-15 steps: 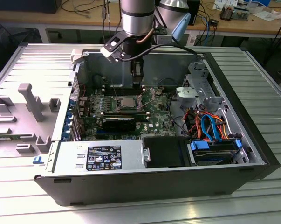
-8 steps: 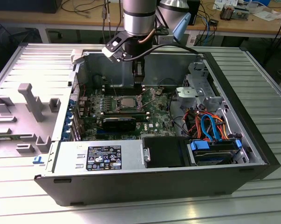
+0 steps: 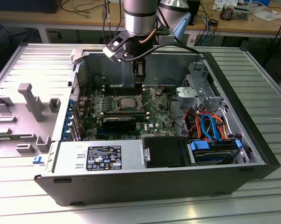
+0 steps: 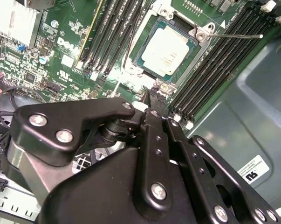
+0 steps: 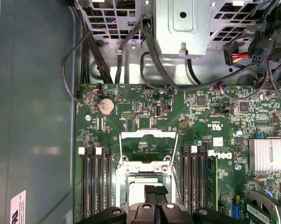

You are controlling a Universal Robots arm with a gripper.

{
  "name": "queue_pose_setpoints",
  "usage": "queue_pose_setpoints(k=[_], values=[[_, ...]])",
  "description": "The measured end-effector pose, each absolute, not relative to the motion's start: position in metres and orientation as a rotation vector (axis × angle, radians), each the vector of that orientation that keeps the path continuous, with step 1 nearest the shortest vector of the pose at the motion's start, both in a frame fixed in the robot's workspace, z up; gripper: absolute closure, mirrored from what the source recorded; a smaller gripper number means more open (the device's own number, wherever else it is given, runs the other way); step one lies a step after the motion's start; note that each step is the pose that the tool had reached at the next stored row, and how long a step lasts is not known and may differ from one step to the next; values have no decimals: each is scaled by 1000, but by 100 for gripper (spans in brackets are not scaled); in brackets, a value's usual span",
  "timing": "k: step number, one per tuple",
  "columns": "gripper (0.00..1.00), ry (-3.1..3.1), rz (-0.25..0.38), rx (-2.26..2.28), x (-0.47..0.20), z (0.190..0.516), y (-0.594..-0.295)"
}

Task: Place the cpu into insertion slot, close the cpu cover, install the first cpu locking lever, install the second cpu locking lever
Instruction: 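Close the cpu cover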

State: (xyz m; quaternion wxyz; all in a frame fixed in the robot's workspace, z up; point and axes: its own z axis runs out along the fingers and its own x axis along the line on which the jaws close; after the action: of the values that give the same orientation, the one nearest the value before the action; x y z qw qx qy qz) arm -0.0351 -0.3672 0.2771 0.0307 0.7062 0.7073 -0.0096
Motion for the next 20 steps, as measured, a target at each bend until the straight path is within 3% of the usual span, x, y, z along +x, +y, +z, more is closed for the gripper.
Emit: queue_pose_setpoints(k=[20], values=[[89,2180,-29,2176,-26,277,-367]])
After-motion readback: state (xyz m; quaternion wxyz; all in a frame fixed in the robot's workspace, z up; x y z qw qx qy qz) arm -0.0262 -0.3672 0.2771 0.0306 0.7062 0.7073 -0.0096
